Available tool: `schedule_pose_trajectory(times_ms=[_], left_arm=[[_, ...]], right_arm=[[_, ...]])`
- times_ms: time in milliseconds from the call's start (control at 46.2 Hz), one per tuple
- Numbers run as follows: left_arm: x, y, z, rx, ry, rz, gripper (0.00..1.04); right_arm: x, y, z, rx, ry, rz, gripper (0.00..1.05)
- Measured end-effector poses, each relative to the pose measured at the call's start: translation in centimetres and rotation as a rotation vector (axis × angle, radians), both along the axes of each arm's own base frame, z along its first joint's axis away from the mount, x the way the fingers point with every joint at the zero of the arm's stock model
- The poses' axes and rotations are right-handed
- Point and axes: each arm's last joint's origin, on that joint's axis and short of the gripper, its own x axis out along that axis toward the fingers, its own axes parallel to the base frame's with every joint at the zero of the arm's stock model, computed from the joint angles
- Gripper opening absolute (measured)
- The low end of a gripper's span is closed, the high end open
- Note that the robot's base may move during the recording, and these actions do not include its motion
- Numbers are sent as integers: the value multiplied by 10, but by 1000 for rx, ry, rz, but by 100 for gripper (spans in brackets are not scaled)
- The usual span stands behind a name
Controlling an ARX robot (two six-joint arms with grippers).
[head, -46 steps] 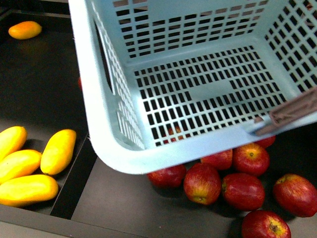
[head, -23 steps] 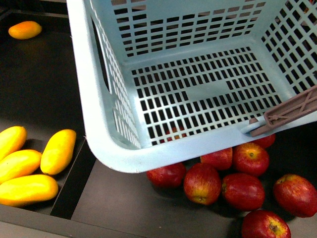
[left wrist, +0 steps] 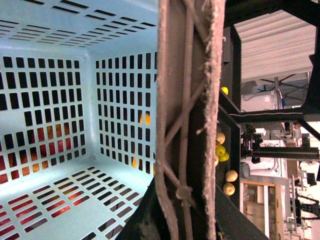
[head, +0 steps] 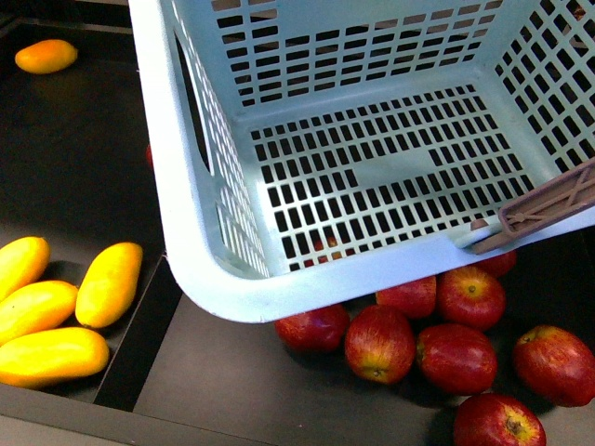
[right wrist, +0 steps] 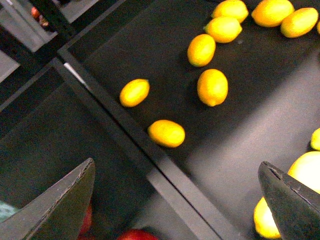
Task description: Pick lemon and mango into basket
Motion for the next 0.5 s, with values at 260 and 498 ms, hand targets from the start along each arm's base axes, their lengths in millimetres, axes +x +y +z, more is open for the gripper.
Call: schedule_pose_trajectory(times_ms=[260,498], left_arm=[[0,0,0,-2,2,-2,6],[0,0,0,-2,2,-3,6]], right_arm=[[64,-95,-30,-7,102,-150,96],[109,-160,-110,76,278,-148,96]])
